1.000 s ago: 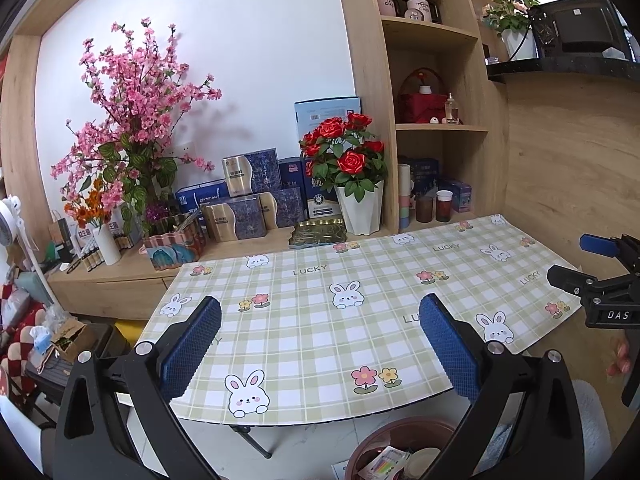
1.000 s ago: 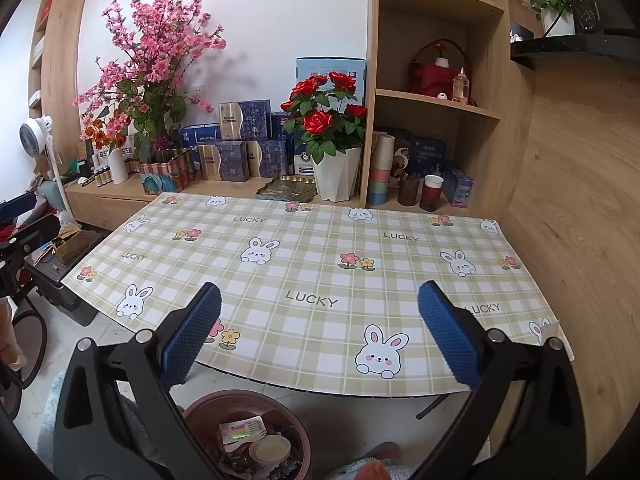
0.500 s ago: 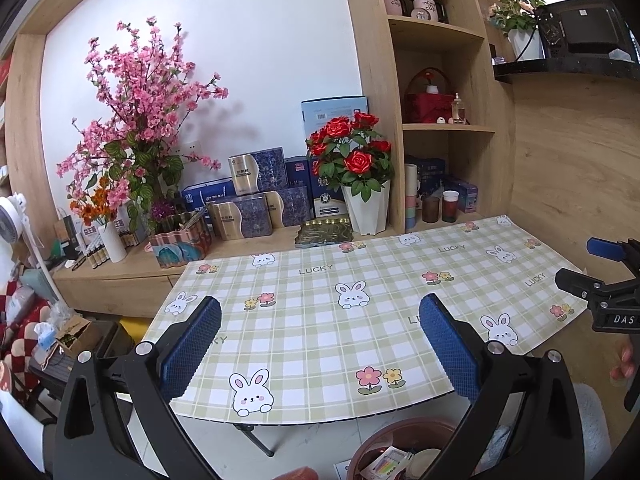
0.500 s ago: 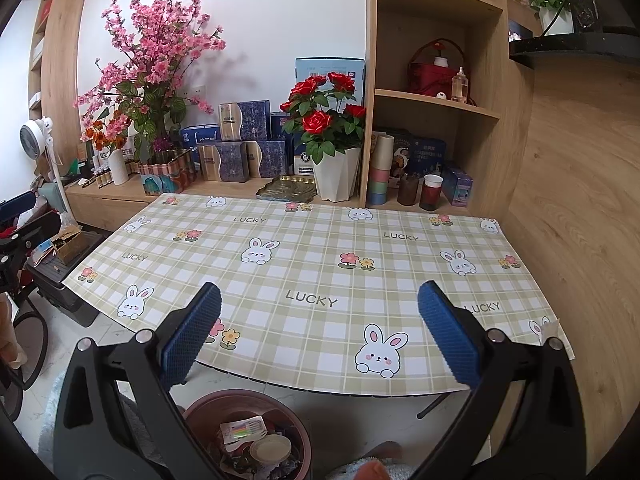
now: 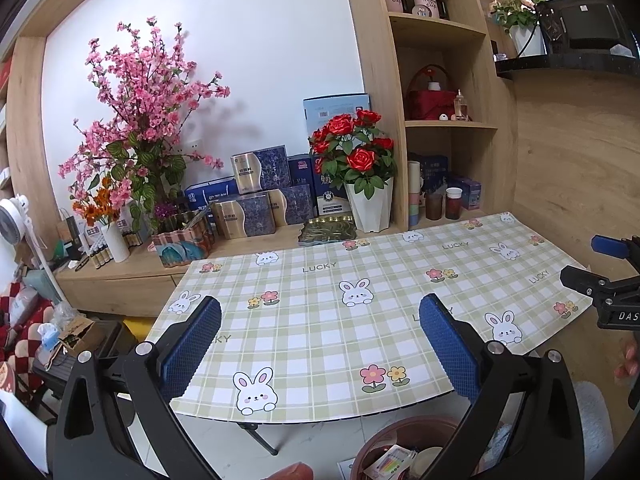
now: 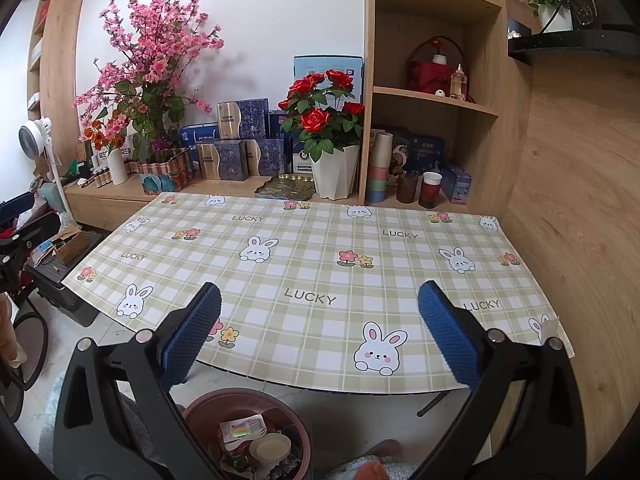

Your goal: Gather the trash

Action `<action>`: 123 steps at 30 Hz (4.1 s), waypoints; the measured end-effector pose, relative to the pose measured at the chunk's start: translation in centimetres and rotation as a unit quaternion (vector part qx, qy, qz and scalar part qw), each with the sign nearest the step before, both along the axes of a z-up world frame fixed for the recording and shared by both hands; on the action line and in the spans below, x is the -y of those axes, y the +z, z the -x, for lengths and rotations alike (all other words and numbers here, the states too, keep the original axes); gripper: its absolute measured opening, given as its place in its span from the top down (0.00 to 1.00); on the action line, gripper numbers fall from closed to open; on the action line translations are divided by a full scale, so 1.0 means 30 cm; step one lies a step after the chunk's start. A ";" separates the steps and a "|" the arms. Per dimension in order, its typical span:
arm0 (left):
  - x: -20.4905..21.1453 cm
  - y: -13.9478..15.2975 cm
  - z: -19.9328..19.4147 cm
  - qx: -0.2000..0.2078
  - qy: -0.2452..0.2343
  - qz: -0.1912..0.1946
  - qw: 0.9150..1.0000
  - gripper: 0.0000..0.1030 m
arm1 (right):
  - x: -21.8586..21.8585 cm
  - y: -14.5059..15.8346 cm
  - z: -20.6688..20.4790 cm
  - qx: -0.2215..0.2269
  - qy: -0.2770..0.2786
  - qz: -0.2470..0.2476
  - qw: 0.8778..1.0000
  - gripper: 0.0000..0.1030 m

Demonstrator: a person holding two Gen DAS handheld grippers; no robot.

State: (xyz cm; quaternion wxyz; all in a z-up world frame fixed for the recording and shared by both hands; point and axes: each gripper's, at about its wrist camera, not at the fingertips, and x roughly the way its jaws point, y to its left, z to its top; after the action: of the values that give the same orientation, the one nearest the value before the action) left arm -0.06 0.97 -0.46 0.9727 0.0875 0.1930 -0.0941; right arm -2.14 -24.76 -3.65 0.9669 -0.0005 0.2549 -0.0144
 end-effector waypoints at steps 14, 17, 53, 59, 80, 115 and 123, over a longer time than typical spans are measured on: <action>-0.027 -0.006 -0.001 -0.002 0.001 0.002 1.000 0.06 | -0.013 -0.012 0.008 -0.005 -0.002 0.000 1.000 0.06; -0.030 -0.008 -0.002 -0.002 0.001 0.000 1.000 0.06 | -0.016 -0.012 0.009 -0.005 -0.003 0.001 1.000 0.06; -0.068 -0.013 0.011 0.004 0.011 -0.009 1.000 0.06 | -0.050 -0.024 0.006 -0.010 0.005 0.004 1.000 0.06; -0.060 -0.008 0.013 0.008 0.012 -0.016 1.000 0.06 | -0.042 -0.029 0.008 -0.011 0.007 -0.010 1.000 0.06; -0.046 -0.015 0.023 0.006 0.011 -0.023 1.000 0.06 | -0.041 -0.037 0.005 -0.015 0.011 -0.007 1.000 0.06; -0.026 -0.028 0.022 0.002 0.030 -0.031 0.999 0.06 | -0.041 -0.044 -0.001 -0.015 0.012 -0.007 1.000 0.06; -0.034 -0.029 0.011 -0.002 0.037 -0.032 0.999 0.06 | -0.046 -0.056 -0.001 -0.014 0.007 -0.010 1.000 0.06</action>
State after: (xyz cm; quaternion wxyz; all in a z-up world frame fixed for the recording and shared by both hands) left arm -0.40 2.00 -1.34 0.9718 0.1110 0.2013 -0.0523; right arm -2.10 -23.37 -5.33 0.9634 0.0068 0.2681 -0.0053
